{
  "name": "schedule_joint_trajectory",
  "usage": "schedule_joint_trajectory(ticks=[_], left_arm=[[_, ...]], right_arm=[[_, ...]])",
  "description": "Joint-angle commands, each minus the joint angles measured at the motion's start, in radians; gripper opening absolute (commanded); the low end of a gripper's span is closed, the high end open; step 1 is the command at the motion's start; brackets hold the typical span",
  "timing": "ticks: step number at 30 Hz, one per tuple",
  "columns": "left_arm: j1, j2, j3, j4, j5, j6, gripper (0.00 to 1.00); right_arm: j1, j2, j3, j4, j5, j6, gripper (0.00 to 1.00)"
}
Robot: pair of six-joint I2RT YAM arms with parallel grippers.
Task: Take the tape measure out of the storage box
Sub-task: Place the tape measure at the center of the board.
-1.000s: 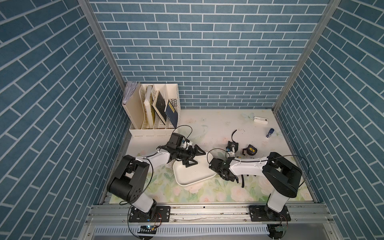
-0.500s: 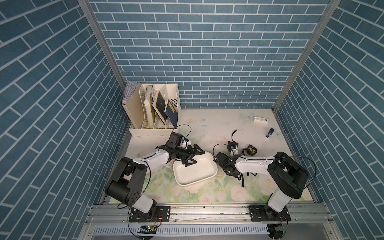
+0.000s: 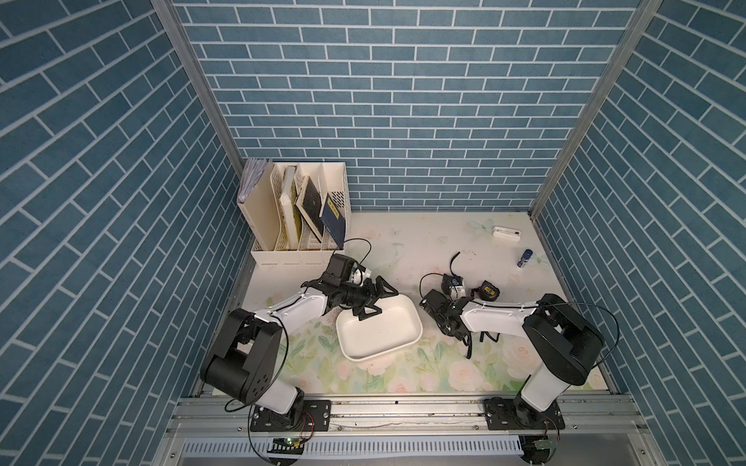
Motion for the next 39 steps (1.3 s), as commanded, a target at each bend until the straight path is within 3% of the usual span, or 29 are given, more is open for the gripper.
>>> schedule_joint_trajectory(ticks=[1,8,22,31,35,39], left_arm=[[0.007,-0.011,0.019,-0.018,-0.009,0.012,0.96],[0.008,-0.010,0.019,-0.016,-0.016,0.009,0.96],[0.007,-0.015,0.035,-0.044,-0.026,0.017,0.96],[0.008,-0.036,0.084,-0.099,-0.046,0.046,0.98],[0.022,-0.062,0.223,-0.162,-0.099,0.129,0.99],[0.051,-0.107,0.315,-0.158,-0.202,0.266,1.00]], right_arm=[[-0.001,0.023,-0.020,-0.012,-0.053,0.004,0.44],[0.000,0.015,-0.025,-0.017,-0.042,0.005,0.59],[0.032,-0.087,-0.007,0.011,-0.077,-0.054,0.71],[0.046,-0.244,0.031,0.004,-0.100,-0.102,0.82],[0.041,-0.409,0.055,0.144,-0.078,-0.269,0.86],[-0.030,-0.569,-0.057,0.463,-0.019,-0.543,0.87]])
